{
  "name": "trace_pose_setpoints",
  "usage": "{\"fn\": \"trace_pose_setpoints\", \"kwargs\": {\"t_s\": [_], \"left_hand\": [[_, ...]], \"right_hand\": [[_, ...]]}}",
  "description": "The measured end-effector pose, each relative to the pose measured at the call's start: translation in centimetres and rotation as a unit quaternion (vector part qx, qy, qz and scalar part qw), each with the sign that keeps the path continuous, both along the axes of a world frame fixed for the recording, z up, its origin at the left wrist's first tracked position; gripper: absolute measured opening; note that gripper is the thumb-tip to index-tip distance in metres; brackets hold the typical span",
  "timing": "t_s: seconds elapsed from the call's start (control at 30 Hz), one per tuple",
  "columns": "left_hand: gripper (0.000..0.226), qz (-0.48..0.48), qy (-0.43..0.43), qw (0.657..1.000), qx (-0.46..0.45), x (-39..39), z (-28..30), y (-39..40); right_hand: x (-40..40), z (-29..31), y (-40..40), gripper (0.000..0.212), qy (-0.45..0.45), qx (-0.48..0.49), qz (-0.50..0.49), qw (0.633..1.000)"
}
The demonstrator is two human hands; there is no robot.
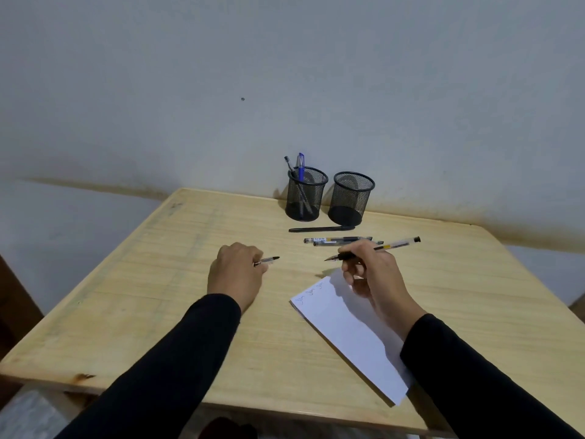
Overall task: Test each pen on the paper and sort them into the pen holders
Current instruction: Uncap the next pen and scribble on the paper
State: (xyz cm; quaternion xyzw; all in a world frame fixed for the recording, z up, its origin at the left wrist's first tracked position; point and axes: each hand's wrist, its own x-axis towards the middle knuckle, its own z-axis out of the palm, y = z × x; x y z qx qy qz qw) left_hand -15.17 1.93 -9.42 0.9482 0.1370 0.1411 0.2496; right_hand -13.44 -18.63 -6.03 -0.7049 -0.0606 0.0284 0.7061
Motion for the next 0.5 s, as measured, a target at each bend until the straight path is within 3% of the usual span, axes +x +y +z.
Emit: {"fn": "trace_pose_setpoints", "kwargs": {"t_s": [0.1, 0.17, 0.27, 0.4, 0.5], "left_hand": [[0.013, -0.005, -0.029, 0.994, -0.104, 0.4, 0.6, -0.2], [0.010, -0.031, -0.073, 0.971, -0.228, 0.2, 1.5, -0.9], [0.011, -0.051, -0.106, 0.938, -0.326, -0.4, 2.8, -2.3], [0.013, -0.047, -0.122, 0.920, -0.370, -0.7, 4.0, -3.1], [0.011, -0.075, -0.125, 0.929, -0.341, -1.0, 4.9, -3.3]], "right_hand": [[0.0, 1.3, 0.4, 0.014, -0.024, 0.014, 0.021, 0.999], [-0.1, 1.9, 0.6, 0.007, -0.049, 0.014, 0.028, 0.998], [-0.3, 2.8, 1.0, 0.006, -0.091, -0.008, 0.032, 0.995], [-0.3, 3.4, 1.3, 0.009, -0.113, 0.001, 0.026, 0.993], [-0.4, 3.6, 1.3, 0.010, -0.112, 0.003, 0.034, 0.993]]}}
